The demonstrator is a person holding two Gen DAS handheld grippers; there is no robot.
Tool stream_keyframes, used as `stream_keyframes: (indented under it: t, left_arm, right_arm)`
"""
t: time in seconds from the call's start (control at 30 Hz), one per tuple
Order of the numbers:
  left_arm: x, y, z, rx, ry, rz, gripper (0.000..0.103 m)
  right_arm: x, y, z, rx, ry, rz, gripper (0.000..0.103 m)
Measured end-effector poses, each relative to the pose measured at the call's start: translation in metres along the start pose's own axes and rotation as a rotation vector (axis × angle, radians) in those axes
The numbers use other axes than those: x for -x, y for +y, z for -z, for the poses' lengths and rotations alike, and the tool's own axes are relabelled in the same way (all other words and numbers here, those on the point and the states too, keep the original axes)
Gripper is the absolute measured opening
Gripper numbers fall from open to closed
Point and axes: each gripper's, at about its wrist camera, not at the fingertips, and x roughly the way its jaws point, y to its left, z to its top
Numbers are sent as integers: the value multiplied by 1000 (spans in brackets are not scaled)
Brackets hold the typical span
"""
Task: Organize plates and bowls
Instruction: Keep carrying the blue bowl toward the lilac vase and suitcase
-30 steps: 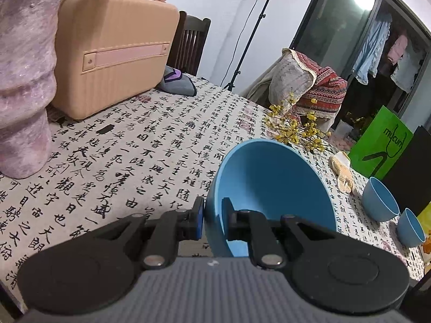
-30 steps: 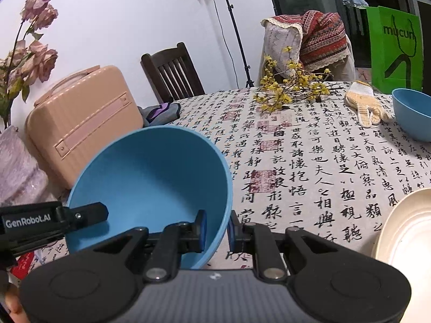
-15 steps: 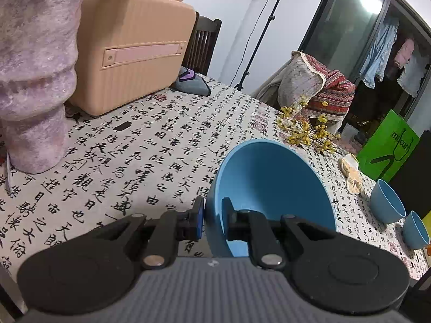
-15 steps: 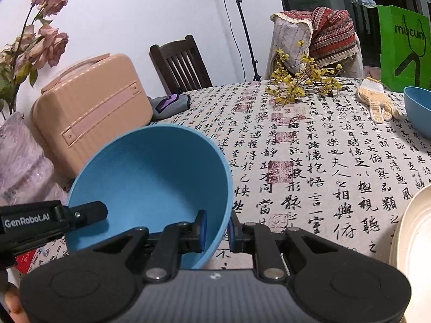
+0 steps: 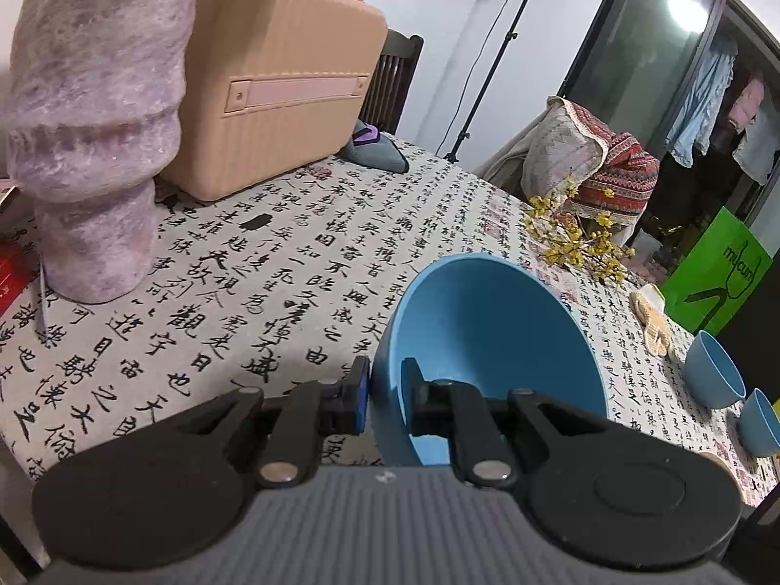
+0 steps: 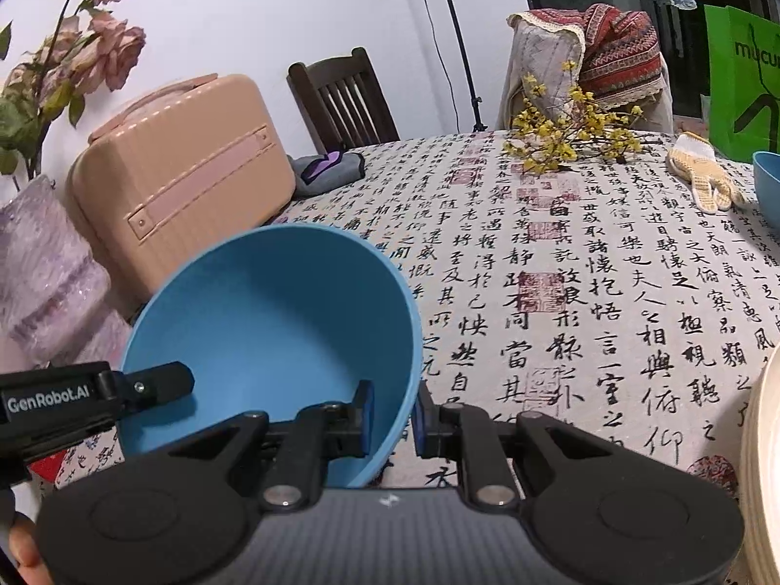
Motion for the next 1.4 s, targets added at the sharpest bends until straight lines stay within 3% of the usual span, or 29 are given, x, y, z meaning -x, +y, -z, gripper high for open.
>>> stream_keyframes:
  t: [0.5,1.4]
  left_arm:
    - [-3,20,2,25,17,-23,14]
    - [-34,35,-9,-18,122,9,14]
  right_arm:
    - [-13,14,6,11,35,-15,16]
    - [-28,25,8,-7,72,48,16]
